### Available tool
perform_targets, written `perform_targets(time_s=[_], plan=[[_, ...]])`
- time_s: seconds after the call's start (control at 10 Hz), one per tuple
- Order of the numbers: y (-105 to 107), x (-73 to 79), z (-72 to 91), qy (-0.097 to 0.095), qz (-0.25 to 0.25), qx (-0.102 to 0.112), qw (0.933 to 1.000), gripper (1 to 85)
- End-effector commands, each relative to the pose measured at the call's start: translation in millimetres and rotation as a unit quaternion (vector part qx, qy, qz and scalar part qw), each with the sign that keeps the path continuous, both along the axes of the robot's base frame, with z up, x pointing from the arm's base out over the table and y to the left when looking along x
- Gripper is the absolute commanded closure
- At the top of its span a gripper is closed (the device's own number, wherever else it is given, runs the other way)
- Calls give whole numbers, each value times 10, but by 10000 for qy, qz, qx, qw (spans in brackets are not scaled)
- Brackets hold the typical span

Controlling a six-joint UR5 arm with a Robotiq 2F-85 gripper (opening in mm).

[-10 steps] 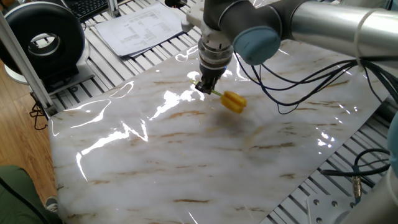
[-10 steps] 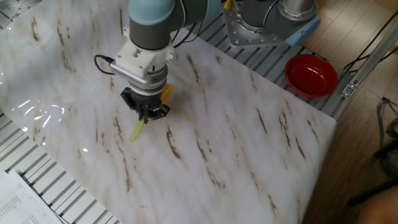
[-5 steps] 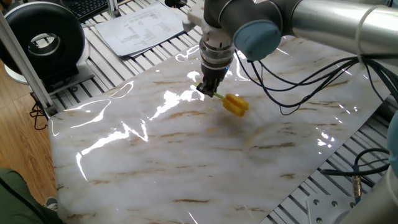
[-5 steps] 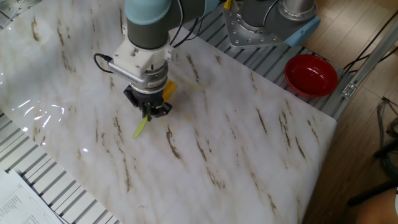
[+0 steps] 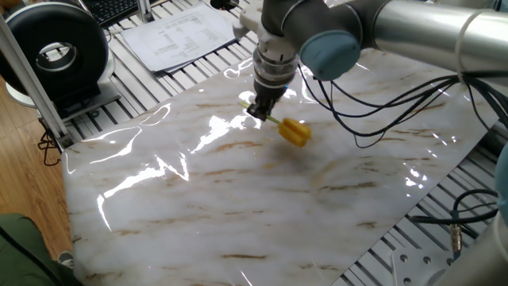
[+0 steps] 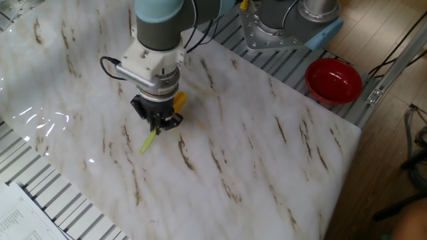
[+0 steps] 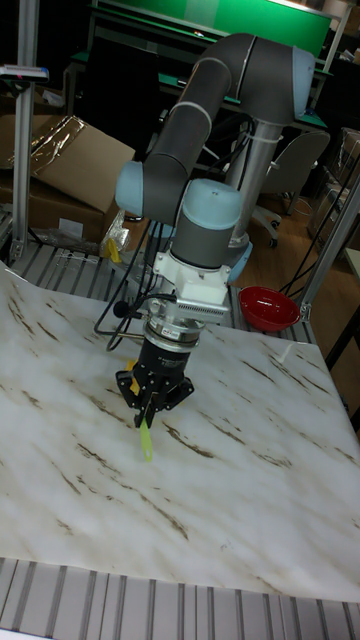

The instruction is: Scrub the table with a brush

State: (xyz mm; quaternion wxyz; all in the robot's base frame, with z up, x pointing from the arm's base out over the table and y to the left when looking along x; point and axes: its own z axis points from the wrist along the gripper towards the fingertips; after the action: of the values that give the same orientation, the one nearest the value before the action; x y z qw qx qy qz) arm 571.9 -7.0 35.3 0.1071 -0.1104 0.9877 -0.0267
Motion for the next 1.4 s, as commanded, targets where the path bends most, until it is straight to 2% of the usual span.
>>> perform_targets(time_s=[0.0, 0.1, 0.2, 0.3, 0.4, 0.5, 0.6, 0.7, 0.8, 1.0, 1.1, 1.3], plan=[[31, -8, 155, -12, 36, 53, 10000, 843], [108, -190, 412, 238, -99, 126, 9996, 843], [177, -348, 676, 418, -212, 97, 9989, 843], [248, -377, 813, 378, -255, 129, 9989, 843], [305, -372, 876, 322, -365, 183, 9986, 837], [429, -297, 946, 159, -439, 367, 9982, 717], [569, -244, 961, 152, -706, 591, 9956, 630], [602, -192, 915, 161, -983, 648, 9929, 607], [514, -168, 892, 135, -1127, 510, 9922, 590], [584, -199, 881, 220, -1223, 666, 9900, 520], [593, -205, 862, 258, -1209, 658, 9901, 480], [505, -204, 806, 312, -998, 457, 9935, 470]])
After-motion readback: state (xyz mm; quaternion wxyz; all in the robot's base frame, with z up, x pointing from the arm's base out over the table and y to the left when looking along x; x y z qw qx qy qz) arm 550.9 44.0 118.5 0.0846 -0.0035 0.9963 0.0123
